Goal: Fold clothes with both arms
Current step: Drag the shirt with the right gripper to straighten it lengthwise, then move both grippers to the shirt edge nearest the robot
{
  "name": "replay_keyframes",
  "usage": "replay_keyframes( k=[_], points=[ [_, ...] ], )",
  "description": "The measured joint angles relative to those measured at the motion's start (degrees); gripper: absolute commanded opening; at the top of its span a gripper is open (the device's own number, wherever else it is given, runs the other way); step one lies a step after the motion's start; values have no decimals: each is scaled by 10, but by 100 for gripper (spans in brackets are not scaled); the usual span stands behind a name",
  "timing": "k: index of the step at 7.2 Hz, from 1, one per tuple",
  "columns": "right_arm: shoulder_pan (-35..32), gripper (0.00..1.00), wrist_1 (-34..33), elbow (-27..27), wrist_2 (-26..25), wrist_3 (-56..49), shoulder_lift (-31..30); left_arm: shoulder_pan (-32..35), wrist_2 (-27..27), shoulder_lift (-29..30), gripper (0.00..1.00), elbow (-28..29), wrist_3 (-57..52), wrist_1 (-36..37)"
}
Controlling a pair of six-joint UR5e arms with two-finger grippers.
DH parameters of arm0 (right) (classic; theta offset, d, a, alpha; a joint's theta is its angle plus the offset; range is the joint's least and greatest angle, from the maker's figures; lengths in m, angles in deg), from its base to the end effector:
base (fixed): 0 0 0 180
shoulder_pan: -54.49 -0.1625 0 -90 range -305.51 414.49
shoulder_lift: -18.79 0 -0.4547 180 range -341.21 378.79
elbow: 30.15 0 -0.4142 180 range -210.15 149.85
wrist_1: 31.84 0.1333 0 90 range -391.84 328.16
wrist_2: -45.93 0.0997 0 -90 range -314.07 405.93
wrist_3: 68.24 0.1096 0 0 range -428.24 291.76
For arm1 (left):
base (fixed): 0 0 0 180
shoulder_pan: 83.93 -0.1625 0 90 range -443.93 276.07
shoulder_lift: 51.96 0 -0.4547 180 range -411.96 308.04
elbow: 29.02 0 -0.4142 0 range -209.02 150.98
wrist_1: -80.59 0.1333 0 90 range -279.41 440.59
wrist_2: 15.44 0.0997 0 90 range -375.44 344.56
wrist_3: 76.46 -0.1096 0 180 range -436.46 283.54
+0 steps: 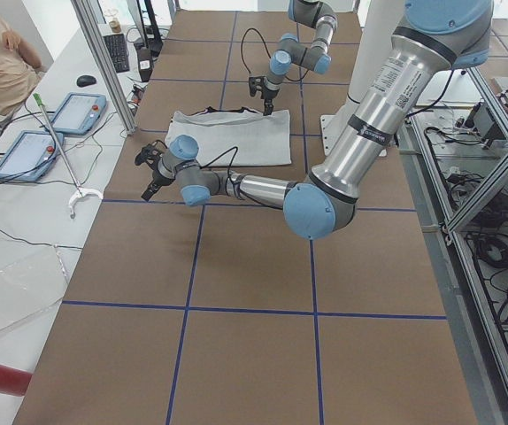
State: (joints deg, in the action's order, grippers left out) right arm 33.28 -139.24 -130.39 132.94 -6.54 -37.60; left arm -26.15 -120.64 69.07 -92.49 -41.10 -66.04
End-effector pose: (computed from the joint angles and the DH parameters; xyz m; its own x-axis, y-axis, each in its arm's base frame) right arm -0.5915 -0.3787 0.3078 0.9165 -0.1522 0.3700 0.0585 0.9659 0.2523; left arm 0.3317 -0.7225 0.4834 0.7149 0.3416 -0.6100 0.1917 0.7433 0.6409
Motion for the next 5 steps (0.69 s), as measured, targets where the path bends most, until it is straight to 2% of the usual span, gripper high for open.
replay_keyframes(
  k=[2, 3, 5],
  points=[
    [-16, 100, -18, -22, -1, -20, -37, -1, 0, 0, 100, -1, 1, -1],
    [-21, 100, -5, -24, -2, -20, -38, -1, 0, 0, 100, -1, 1, -1],
    [-30, 100, 81, -26, 0, -6, -31, -1, -7, -1, 100, -19, 22, 1]
  ],
)
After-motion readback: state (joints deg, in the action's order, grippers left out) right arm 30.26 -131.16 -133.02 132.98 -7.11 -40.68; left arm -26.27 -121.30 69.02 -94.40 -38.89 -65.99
